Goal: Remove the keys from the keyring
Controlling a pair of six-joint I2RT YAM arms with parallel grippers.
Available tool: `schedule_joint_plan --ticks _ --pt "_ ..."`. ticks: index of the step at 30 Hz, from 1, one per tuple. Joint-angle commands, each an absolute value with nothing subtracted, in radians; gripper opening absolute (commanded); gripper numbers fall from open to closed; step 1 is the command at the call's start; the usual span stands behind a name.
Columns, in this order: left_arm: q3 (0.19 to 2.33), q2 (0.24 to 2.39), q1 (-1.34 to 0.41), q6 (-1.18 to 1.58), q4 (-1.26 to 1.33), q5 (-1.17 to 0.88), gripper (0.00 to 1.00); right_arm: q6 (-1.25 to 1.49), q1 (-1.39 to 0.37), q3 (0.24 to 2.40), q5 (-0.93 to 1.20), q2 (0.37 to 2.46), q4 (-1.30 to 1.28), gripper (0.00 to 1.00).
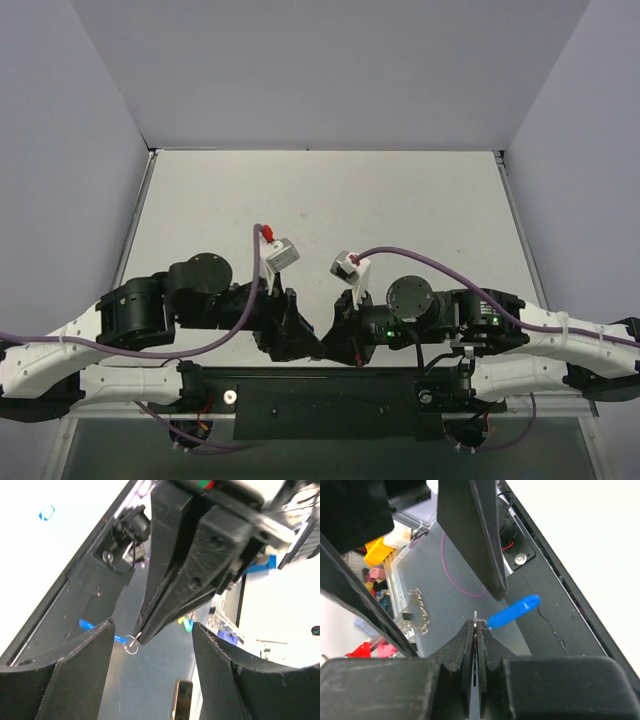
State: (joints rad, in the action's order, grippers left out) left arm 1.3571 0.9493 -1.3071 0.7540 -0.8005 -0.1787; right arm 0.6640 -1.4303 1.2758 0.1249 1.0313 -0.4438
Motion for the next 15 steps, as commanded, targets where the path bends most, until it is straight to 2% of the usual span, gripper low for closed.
schedule_joint_plan --ticks 1,8,15 --pt "1.321 0.842 -1.301 0.753 -0.635 -0.074 0.73 0.758 -1.443 1.229 0.098 0.977 -0.295 0.00" --pt "1.210 0.713 -1.302 0.698 -0.456 -0.083 0.73 0.851 -1.442 1.129 0.067 0.908 -0.120 0.00" --pt "1.016 0.592 -1.302 0.591 -0.108 -0.209 0.73 0.873 -1.442 1.108 0.147 0.885 0.021 0.00"
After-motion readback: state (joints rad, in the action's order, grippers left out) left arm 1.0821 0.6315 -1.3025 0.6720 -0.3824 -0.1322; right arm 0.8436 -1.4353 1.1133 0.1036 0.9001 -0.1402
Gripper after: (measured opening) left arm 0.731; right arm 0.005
